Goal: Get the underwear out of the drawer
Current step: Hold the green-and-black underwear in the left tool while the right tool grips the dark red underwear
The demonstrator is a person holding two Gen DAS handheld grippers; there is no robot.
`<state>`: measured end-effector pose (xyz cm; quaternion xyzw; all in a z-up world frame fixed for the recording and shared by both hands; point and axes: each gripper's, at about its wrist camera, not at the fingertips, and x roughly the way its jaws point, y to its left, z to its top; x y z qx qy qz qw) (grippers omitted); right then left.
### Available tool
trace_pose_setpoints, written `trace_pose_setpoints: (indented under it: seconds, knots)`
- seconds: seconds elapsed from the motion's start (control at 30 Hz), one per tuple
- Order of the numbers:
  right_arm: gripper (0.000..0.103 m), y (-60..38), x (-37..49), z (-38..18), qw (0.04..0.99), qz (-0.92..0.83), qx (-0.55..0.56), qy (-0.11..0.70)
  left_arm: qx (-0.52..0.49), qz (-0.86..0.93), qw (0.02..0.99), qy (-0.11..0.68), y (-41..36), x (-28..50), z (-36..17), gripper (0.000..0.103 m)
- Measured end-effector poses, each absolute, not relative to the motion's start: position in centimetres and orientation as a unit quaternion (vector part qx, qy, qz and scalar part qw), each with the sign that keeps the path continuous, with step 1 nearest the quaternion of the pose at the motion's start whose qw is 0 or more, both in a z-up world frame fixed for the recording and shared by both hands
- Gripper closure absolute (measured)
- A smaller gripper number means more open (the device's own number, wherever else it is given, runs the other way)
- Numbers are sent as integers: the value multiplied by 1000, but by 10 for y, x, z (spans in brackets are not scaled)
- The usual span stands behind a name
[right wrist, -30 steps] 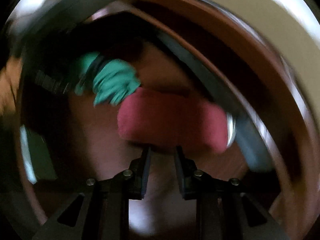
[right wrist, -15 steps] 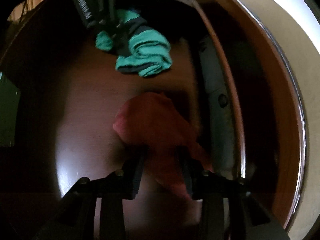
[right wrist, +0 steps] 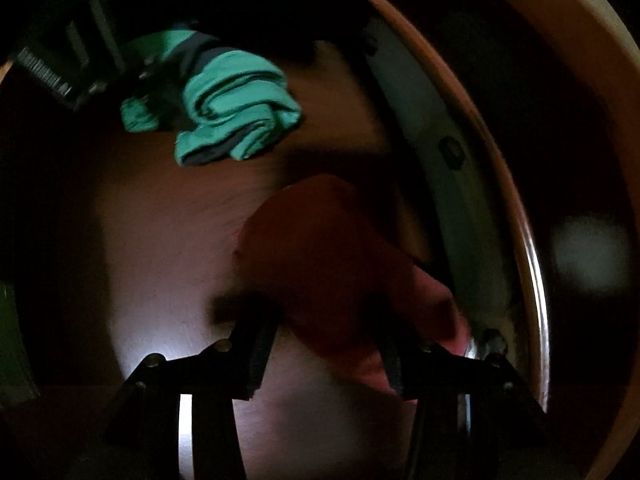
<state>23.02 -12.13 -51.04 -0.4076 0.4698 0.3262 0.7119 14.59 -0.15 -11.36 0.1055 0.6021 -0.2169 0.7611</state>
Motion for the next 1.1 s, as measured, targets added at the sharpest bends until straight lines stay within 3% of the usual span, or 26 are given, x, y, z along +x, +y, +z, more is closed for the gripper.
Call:
trace_pose_setpoints:
  seconds: [0.3, 0.47, 0.53, 0.73, 0.9, 0.93, 1.0, 1.1]
  knots:
    - [56, -112, 271, -494, 711, 253, -347, 556, 107, -211, 767, 596, -14, 134, -124, 68]
    - [75, -123, 284, -487, 702, 212, -222, 643, 113, -203, 772, 591, -17, 129, -121, 68]
    - [75, -131, 290, -484, 700, 198, -159, 667, 115, -200, 774, 589, -15, 125, -111, 68]
    - [76, -139, 293, -467, 732, 179, -67, 654, 123, -191, 780, 583, -19, 119, -107, 68]
    - [74, -128, 276, -423, 772, 242, -144, 570, 125, -189, 780, 583, -24, 115, -107, 68]
    - [70, -127, 277, -417, 775, 241, -143, 566, 124, -189, 780, 583, -25, 113, -106, 68]
    - [64, -129, 280, -413, 779, 213, -96, 581, 124, -189, 781, 582, -26, 113, -108, 68]
    - [58, -141, 292, -405, 782, 173, 58, 596, 123, -191, 781, 581, -23, 115, -105, 68]
